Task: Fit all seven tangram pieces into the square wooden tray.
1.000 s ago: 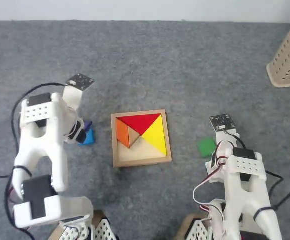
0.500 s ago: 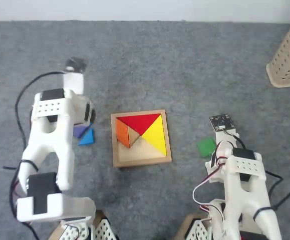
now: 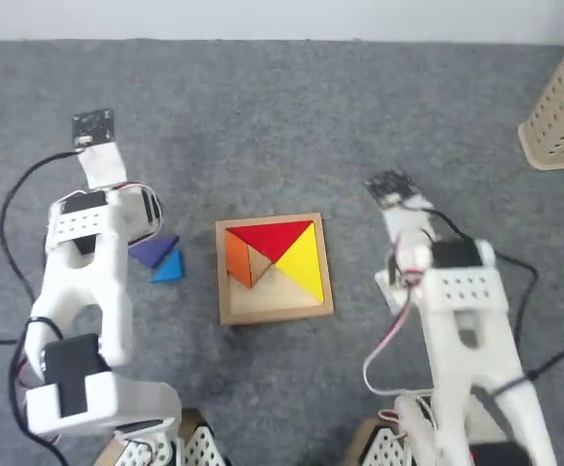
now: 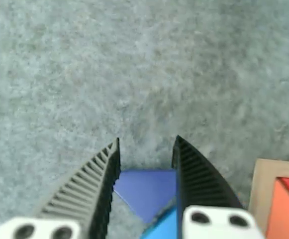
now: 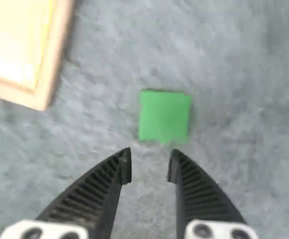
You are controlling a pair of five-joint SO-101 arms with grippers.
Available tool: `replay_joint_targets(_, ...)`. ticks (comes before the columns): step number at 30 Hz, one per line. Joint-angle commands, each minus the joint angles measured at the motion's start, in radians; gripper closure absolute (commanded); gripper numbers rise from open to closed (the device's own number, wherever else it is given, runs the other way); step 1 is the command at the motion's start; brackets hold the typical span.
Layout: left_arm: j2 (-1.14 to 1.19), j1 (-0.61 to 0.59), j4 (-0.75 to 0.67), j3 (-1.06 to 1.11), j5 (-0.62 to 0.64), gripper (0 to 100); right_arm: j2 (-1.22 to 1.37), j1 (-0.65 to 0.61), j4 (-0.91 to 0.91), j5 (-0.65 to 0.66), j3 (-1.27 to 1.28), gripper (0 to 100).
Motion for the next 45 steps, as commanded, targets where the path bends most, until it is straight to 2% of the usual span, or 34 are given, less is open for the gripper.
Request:
replay_joint_targets(1, -0.011, -0.006, -0.021, -0.004, -0.008, 83, 0.162, -0.053, 0.073, -0.106, -0.190, 78.7)
replay_joint_targets(3, -0.011, -0.006, -0.021, -0.004, -0.008, 83, 0.242, -0.067, 0.051, -0.140, -0.206, 78.5)
replay_joint_targets(11, -0.011, -0.008, -0.023, -0.002, -0.008, 83, 0.392, -0.024, -0.022, -0.020, -0.201, 78.2)
replay_joint_targets(18, -0.011, -0.008, -0.025, -0.002, -0.008, 83, 0.487, -0.018, -0.096, -0.009, -0.203, 78.2)
replay_joint_targets(23, -0.011, -0.008, -0.025, -0.002, -0.008, 83, 0.499, -0.018, -0.097, -0.008, -0.209, 77.9)
replay_joint_targets(27, -0.011, -0.008, -0.025, -0.002, -0.009, 83, 0.435, -0.018, -0.062, -0.006, -0.216, 73.2)
replay_joint_targets(32, -0.011, -0.005, -0.025, -0.002, -0.011, 83, 0.366, -0.012, -0.044, 0.052, -0.216, 71.6)
replay_joint_targets(45, -0.011, -0.006, -0.023, -0.002, -0.011, 83, 0.555, 0.028, -0.189, 0.072, -0.218, 71.6)
